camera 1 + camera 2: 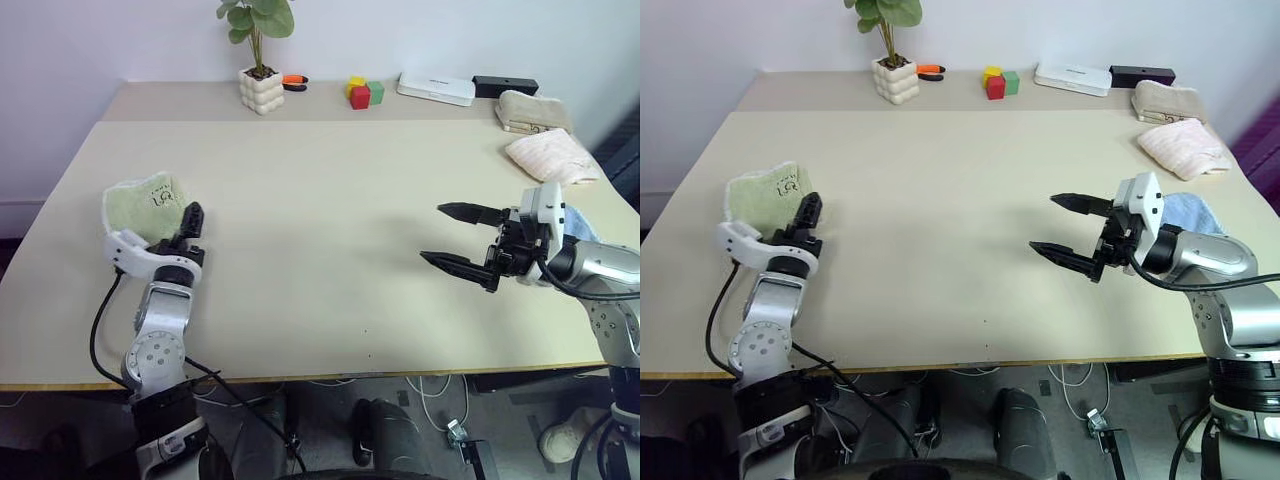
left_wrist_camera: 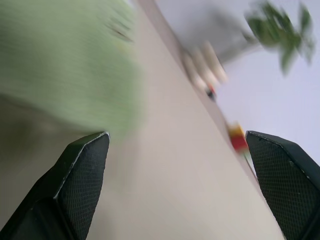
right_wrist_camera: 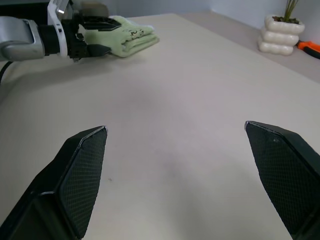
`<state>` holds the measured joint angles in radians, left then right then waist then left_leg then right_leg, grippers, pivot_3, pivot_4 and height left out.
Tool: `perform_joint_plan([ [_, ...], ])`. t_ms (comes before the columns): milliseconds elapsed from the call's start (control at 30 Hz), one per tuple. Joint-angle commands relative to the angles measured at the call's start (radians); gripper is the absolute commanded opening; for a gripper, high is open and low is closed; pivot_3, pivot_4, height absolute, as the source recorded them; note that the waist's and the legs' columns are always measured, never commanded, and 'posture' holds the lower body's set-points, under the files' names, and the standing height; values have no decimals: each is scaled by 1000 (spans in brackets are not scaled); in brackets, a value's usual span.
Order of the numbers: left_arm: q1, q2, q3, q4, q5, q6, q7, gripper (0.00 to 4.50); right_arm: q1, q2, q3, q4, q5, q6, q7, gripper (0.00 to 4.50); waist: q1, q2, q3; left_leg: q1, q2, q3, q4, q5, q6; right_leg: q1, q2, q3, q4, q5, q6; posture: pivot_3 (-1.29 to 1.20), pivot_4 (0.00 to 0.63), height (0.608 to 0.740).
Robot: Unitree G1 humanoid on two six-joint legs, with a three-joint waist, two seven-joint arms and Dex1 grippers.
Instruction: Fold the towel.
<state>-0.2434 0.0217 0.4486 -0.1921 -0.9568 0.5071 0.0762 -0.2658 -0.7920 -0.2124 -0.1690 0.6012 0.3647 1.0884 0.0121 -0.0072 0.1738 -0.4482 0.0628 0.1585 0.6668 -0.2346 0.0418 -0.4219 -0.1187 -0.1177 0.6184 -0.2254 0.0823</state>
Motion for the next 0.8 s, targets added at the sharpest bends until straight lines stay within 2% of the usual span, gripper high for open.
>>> perform_joint_plan([
  [33, 7, 87, -95, -30, 5, 76, -132, 4448, -24, 0, -19, 2, 1, -21, 2, 4500, 0, 0, 0, 0, 0, 0, 0, 0, 0, 0, 0, 0, 0, 0, 0, 0, 150, 740],
  [167, -6, 140, -147, -6, 60, 51, -226, 4448, -31, 3, -23, 10, 0, -21, -5, 4500, 0, 0, 0, 0, 0, 0, 0, 0, 0, 0, 0, 0, 0, 0, 0, 0, 150, 740],
  [300, -105, 308, -224, 92, 185, -34, -508, 4448, -47, 17, -65, 19, 78, 70, -52, 4500, 2, 0, 0, 0, 0, 0, 0, -1, -3, -2, 0, 0, 0, 0, 0, 0, 150, 740],
  [433, -180, 470, -296, 231, 323, -156, -763, 4448, -32, 18, -68, 32, 82, 109, -71, 4500, 0, 1, -1, -2, 0, 1, -1, -1, -4, -4, 0, 0, -2, 1, -1, 0, 150, 740],
  [600, -279, 515, -296, 361, 384, -237, -892, 4448, -63, 77, -36, 68, 27, 39, -110, 4500, -1, 2, -1, -4, 1, 2, -2, -1, -2, -5, 0, 0, -2, 1, -1, 0, 150, 740],
  [800, -279, 555, -318, 318, 382, -193, -1010, 4448, -133, 112, 7, 154, -33, -14, -105, 4500, -3, 3, 0, -5, 1, 2, -1, 0, -1, -5, 0, 0, -2, 1, -1, 0, 150, 740],
])
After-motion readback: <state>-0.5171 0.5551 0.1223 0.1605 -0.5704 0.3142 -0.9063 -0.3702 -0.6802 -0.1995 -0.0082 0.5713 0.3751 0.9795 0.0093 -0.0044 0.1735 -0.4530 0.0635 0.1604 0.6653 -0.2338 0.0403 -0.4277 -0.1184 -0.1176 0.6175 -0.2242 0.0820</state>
